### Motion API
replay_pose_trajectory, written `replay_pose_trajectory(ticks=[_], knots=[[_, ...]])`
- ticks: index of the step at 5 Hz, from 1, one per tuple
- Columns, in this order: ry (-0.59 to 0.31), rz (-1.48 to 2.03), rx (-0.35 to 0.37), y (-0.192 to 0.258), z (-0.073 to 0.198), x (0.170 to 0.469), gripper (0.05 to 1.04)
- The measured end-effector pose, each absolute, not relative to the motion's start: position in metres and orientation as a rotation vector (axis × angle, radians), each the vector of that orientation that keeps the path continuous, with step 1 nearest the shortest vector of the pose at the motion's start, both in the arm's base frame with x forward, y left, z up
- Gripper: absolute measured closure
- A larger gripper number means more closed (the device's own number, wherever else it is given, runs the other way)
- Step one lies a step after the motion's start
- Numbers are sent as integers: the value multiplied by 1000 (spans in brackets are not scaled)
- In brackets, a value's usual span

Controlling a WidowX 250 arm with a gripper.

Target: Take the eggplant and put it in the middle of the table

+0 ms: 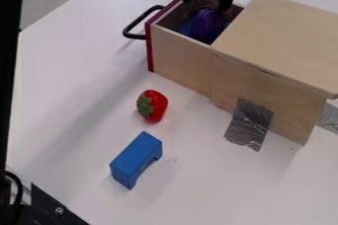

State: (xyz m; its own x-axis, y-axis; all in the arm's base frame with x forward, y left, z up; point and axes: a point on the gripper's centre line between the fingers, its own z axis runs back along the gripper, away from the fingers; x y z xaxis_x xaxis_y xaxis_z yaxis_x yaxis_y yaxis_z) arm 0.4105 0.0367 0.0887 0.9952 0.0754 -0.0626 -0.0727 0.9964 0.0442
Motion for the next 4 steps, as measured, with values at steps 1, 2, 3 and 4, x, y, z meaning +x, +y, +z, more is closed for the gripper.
replay_pose_trajectory(ticks=[1, 2, 3, 4], knots=[[79, 62, 40, 32, 84, 408, 84], [98, 31, 43, 25, 72, 401, 84], [76, 3, 31, 23, 79, 398, 84], [71, -3, 24, 28, 82, 396, 84]])
